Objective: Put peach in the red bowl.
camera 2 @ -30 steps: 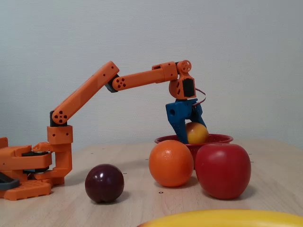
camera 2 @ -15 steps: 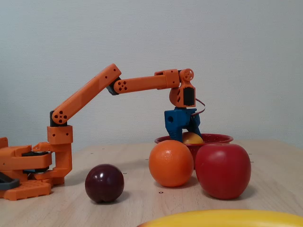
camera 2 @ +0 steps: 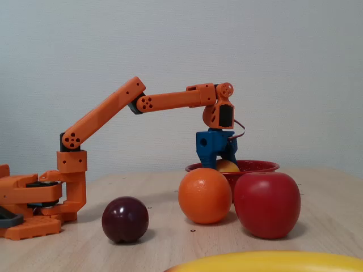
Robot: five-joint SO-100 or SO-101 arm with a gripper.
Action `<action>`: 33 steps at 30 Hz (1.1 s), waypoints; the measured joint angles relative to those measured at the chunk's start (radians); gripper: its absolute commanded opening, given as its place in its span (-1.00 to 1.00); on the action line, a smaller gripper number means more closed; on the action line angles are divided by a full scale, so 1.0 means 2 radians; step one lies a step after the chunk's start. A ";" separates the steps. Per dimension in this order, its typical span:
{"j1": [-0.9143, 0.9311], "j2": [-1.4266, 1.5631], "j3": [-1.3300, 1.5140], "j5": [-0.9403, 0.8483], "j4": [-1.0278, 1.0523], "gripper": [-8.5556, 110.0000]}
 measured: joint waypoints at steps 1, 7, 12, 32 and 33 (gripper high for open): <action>0.000 0.000 -0.007 -0.003 0.005 -0.12; 0.006 0.001 -0.030 -0.008 0.007 -0.10; 0.005 0.001 -0.030 -0.014 0.007 -0.14; 0.029 0.077 -0.061 -0.025 0.007 -0.14; 0.029 0.084 -0.063 -0.026 0.007 -0.14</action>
